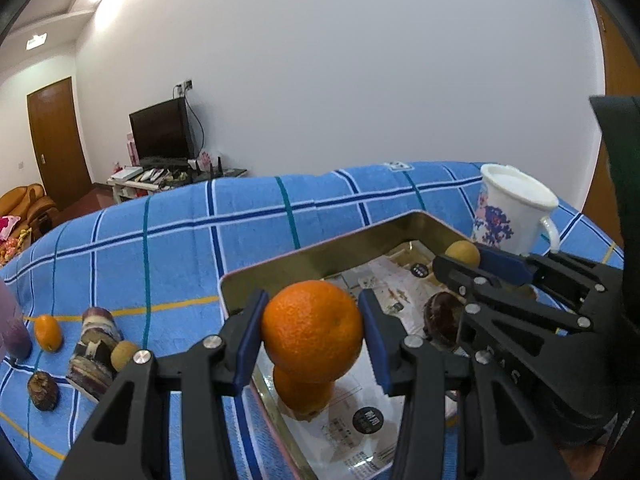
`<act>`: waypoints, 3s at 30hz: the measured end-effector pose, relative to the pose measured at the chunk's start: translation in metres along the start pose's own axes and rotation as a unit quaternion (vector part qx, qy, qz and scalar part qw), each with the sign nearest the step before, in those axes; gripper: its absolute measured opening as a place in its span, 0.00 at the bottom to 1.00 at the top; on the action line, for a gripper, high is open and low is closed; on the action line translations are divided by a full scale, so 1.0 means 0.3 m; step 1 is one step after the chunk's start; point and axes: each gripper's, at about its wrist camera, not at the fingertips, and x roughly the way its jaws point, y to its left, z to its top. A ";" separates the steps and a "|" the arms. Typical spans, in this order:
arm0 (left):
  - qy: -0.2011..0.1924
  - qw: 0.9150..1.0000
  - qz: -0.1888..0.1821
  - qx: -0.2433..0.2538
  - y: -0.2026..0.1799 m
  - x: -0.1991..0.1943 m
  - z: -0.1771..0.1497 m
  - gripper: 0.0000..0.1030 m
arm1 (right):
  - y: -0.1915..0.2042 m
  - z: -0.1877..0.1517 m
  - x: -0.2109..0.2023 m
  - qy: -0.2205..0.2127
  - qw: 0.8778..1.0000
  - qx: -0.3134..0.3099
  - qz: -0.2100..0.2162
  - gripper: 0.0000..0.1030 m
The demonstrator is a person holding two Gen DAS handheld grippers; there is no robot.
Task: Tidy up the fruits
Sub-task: 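Carry the large orange into the pink tin with the left tool while the right tool lowers the kiwi there, then open both tools to release the orange and kiwi in the tin, then move both tools back toward the remaining fruits beside the kettle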
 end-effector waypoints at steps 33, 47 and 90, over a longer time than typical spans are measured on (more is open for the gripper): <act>-0.064 0.994 0.087 -0.034 0.074 -0.094 -0.001 0.99 | -0.054 0.010 -0.003 -0.015 0.995 0.072 0.070 0.48; -0.086 0.990 0.110 -0.030 0.121 -0.159 -0.023 1.00 | -0.057 -0.002 -0.123 -0.128 0.988 0.083 0.026 0.85; -0.055 0.980 0.180 -0.063 0.458 -0.255 -0.149 1.00 | 0.252 -0.041 -0.169 -0.123 0.992 0.030 -0.015 0.85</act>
